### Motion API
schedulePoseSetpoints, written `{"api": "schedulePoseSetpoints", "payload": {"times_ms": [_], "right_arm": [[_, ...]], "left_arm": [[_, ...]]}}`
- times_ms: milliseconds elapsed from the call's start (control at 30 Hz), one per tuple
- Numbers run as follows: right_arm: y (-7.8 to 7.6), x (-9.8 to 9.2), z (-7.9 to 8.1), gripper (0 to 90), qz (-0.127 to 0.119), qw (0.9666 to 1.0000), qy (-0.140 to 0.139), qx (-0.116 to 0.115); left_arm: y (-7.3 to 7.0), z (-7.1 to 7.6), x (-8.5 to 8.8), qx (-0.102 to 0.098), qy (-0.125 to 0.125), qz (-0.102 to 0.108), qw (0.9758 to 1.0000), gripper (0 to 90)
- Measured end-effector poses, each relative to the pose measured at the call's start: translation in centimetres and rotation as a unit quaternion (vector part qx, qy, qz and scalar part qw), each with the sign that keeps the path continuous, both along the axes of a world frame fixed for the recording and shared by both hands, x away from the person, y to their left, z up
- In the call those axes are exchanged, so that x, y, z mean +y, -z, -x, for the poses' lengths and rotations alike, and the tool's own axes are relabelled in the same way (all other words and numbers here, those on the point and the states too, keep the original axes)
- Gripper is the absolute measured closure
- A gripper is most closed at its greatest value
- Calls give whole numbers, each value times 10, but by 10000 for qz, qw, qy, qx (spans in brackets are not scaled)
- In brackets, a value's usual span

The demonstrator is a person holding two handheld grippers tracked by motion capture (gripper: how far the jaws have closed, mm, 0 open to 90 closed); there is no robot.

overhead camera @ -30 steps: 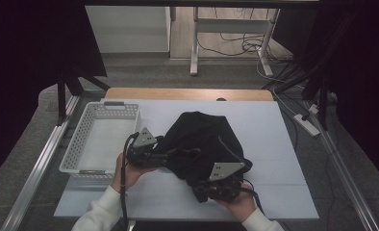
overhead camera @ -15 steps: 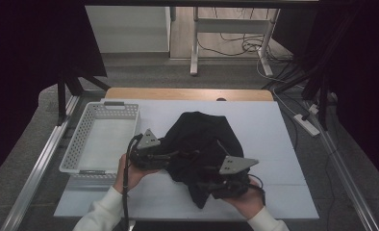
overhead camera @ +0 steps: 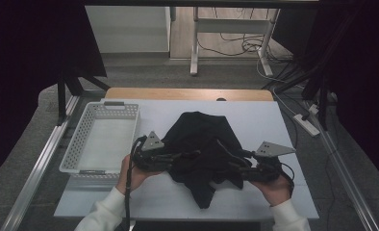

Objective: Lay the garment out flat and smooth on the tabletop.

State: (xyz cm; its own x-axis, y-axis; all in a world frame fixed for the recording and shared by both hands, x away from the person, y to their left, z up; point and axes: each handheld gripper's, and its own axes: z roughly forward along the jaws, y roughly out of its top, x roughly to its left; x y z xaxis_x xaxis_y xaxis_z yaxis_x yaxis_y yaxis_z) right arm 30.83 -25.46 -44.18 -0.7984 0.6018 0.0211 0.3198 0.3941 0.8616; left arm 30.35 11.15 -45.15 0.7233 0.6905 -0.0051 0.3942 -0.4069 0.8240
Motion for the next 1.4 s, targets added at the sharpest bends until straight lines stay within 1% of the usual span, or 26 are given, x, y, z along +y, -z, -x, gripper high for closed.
{"api": "schedulePoseSetpoints", "payload": {"times_ms": [67,233,433,567,633,733,867,933,1033,1100,1200,1400], "right_arm": [[3,-5,-4,377,31,9999,95,41],[11,-13,-10,376,209,9993,305,107],[20,-19,-15,377,317,9984,401,222],[24,-21,-18,393,341,9980,433,296],[27,-21,-19,400,368,9978,444,326],[31,-20,-20,406,437,9974,432,368],[33,-19,-21,409,469,9972,428,404],[34,-19,-21,410,452,9972,438,408],[34,-19,-22,410,442,9971,455,411],[33,-20,-22,410,433,9972,458,413],[33,-19,-22,410,414,9973,463,403],[32,-19,-21,409,345,9977,446,381]], "left_arm": [[1,0,-1,5,17,-19,10000,328],[2,1,-6,24,73,-49,10000,327],[0,5,-15,-5,221,-46,9997,327],[-1,10,-26,-4,397,-49,9992,327],[-1,12,-33,14,494,-76,9987,327],[2,15,-46,64,625,-173,9979,327],[4,19,-63,123,791,-279,9964,327],[5,21,-72,156,834,-316,9959,322],[6,22,-82,243,877,-319,9953,317],[8,22,-88,306,923,-353,9946,316],[11,23,-96,349,955,-417,9939,315],[20,25,-105,511,1067,-542,9915,311]]}}
